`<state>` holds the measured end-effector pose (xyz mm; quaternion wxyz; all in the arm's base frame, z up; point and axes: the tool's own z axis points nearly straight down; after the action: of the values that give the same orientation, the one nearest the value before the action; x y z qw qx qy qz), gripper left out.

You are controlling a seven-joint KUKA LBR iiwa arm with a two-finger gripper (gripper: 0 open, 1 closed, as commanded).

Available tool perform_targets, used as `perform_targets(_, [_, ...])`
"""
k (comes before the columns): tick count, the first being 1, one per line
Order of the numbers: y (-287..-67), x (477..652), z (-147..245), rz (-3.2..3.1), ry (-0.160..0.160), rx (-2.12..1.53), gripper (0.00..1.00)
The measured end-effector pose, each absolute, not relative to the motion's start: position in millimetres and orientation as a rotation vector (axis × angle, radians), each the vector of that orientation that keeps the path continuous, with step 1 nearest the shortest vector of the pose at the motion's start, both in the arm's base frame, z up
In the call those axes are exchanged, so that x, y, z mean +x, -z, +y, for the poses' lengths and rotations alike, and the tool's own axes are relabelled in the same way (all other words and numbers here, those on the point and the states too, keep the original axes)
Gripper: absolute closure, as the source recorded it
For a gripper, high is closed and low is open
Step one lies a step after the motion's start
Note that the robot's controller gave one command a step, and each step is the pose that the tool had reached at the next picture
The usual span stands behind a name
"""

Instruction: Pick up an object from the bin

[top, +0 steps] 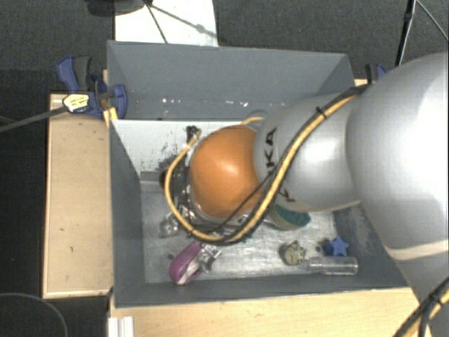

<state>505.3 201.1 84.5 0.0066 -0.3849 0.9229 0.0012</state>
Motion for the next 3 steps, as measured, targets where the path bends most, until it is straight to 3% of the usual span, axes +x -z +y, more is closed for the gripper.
perform_targets(1, [-76.3, 535.5, 217.3, 2.585, -0.004, -1.793, 0.0])
perform_targets(2, [-79.8, 533.9, 180.1, 2.312, -0.002, -2.116, 0.0])
perform_targets(3, [-77.0, 549.0, 144.5, 2.243, -0.005, -2.175, 0.0])
